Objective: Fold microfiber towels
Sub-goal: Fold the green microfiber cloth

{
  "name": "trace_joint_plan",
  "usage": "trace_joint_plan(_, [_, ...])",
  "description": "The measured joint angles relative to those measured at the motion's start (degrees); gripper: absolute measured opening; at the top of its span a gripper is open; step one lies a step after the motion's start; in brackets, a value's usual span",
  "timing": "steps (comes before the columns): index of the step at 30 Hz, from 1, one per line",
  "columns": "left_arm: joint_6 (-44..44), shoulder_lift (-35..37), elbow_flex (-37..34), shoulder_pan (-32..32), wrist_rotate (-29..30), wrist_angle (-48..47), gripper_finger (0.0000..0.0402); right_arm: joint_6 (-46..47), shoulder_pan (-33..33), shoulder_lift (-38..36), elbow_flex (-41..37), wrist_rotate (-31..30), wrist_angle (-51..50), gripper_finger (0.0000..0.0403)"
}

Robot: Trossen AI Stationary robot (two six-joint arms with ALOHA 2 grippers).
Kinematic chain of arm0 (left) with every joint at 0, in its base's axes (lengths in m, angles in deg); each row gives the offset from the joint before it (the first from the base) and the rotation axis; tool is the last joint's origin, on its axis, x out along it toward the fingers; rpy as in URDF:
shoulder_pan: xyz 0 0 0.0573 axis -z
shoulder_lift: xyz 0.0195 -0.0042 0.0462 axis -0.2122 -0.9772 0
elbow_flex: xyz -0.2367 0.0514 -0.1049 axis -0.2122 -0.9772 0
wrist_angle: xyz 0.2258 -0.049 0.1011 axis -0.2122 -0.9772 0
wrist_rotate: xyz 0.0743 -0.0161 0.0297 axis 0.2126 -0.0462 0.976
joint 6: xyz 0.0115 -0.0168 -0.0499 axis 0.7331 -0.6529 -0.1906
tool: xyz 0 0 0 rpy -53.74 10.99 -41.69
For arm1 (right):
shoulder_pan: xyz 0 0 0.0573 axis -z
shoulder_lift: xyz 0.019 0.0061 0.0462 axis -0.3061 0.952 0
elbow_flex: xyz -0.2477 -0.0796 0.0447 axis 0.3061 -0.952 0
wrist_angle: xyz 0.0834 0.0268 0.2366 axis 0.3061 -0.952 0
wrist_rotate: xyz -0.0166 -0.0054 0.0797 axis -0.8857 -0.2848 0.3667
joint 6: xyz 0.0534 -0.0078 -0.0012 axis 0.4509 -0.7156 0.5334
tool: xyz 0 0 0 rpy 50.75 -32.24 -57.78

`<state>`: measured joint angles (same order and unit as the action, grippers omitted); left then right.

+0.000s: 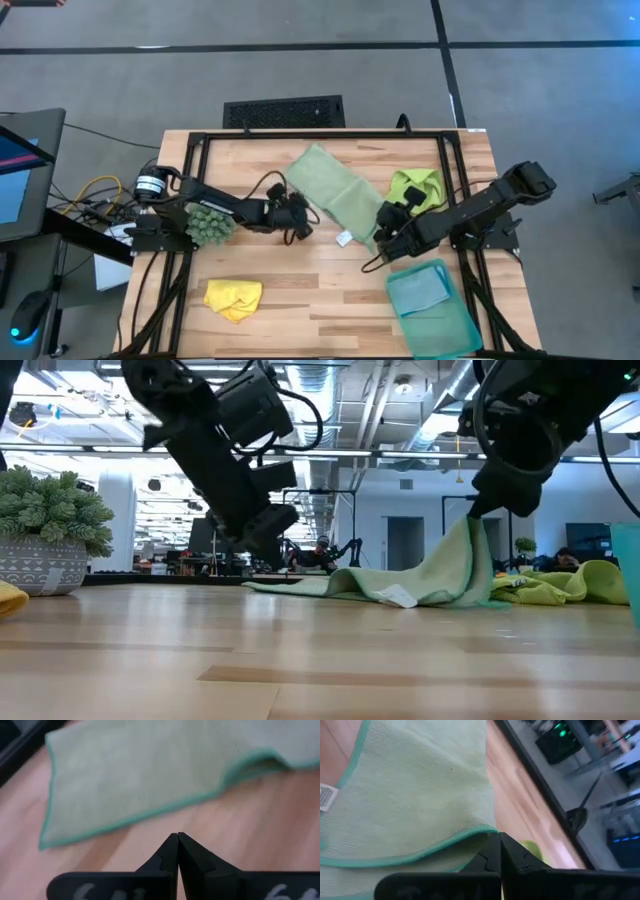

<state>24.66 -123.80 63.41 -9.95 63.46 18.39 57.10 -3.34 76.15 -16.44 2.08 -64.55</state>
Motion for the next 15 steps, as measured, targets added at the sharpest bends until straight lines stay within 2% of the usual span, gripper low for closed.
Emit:
trace_joint_plan(3, [2.01, 0.0, -1.98, -2.98, -1.7, 9.7, 0.0, -0.2, -0.4, -0.87, -0.13, 0.39, 0.09, 0.0009])
trace_joint_plan(6, [3.24, -0.02, -3.63, -6.55, -8.79, 17.0, 0.0, -0.29, -1.27, -0.91, -0.13, 0.52, 0.13, 0.0009])
trace_joint_plan(8, [3.88, -0.02, -3.9, -8.66, -11.05, 20.58, 0.0, -0.54, -1.6, -0.91, -0.13, 0.56, 0.15, 0.001])
trace_joint_plan(15, [4.26, -1.16, -3.91, -15.5, -12.38, 23.01, 0.0, -3.7, -1.83, -0.91, -0.11, 3.1, 1.29, 0.001])
